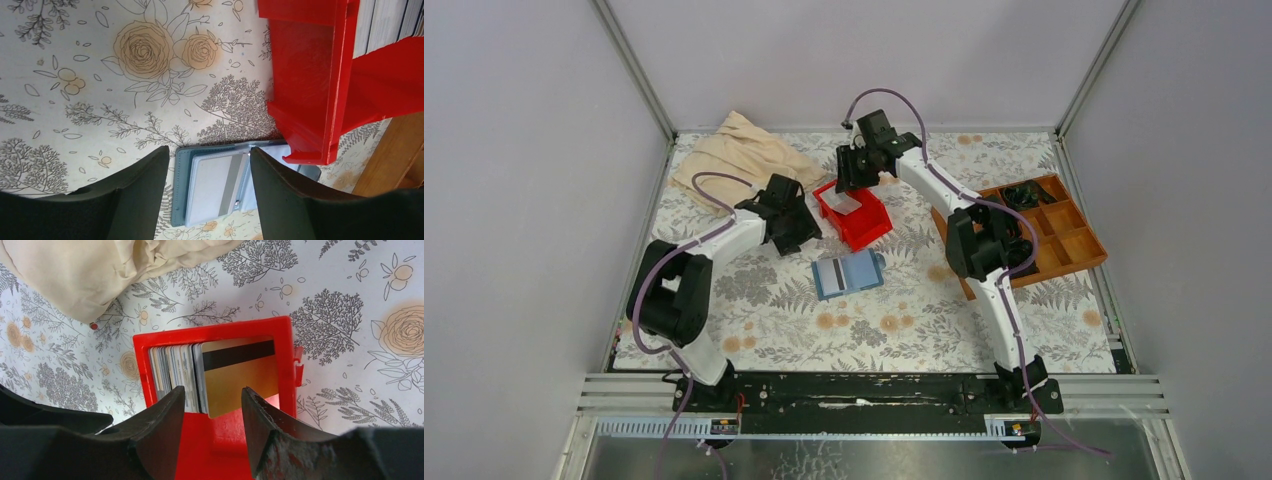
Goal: Put the credit cards into the card holder
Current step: Pick up the credit card from the storage box.
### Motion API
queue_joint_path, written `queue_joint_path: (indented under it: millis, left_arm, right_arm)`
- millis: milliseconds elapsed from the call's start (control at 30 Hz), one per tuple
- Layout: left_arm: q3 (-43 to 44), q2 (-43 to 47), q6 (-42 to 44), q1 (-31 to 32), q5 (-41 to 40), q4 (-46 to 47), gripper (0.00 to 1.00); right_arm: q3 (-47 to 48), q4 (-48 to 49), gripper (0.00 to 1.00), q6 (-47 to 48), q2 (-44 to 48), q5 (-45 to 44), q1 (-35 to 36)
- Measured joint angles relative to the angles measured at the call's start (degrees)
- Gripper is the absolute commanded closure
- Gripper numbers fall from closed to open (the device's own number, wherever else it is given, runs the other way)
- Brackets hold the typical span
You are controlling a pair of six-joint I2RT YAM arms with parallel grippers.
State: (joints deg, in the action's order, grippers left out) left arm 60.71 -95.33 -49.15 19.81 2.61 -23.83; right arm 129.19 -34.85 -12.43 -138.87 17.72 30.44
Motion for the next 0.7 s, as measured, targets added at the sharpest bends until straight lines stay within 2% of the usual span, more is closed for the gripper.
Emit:
queue_joint_path:
  millis: [333,700]
  left_arm:
    - [3.0,-5.2,-1.2,0.0,0.1,1.3,0.32]
    - [5.7,-10.1,-2.1,0.0,1.5,2.4,0.33]
  right_arm:
    - [2.2,0.6,0.48,-0.7,-3.4,2.4,-1.0]
    - [2.4,1.1,0.56,-1.6,-3.7,4.5,-1.2]
